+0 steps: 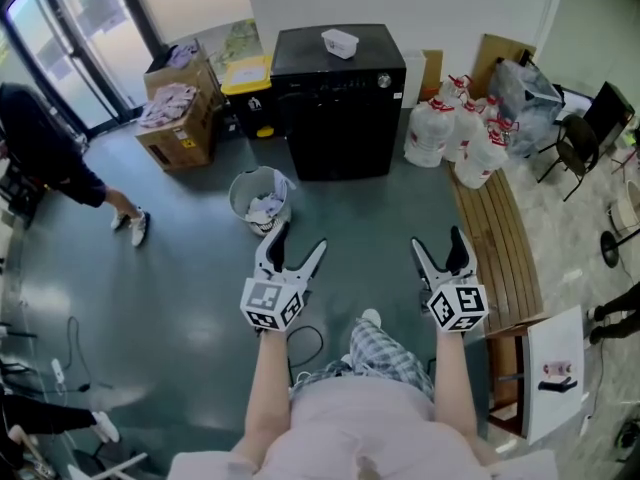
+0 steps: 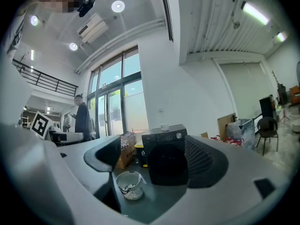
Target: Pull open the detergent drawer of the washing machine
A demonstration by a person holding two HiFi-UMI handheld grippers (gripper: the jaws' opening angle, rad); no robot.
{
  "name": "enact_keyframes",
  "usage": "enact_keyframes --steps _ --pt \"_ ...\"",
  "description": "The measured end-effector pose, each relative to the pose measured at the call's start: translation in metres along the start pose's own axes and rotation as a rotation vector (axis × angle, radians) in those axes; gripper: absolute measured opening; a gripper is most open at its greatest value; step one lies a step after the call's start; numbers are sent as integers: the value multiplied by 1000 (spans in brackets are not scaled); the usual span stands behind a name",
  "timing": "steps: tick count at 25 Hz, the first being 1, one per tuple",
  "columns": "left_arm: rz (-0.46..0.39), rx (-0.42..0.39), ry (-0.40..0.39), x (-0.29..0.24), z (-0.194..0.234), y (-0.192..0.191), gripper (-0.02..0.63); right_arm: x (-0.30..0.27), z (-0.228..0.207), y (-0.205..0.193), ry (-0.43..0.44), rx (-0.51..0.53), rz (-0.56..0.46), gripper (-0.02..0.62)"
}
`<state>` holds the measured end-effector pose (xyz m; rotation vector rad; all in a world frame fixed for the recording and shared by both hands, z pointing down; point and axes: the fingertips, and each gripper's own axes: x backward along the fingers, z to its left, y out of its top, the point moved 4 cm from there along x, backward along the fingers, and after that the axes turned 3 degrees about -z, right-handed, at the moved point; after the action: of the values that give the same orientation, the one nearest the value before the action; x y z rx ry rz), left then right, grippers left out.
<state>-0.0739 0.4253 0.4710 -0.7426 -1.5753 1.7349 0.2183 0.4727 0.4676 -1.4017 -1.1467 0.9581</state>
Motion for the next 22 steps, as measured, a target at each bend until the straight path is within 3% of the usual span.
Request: enact_keyframes --steps 12,22 --pt "-3 -34 23 -79 60 -10 348 -96 -37 -11 -26 3 -23 419" --pt "4 -50 85 -247 165 -13 348 -301 -100 -17 44 35 5 419"
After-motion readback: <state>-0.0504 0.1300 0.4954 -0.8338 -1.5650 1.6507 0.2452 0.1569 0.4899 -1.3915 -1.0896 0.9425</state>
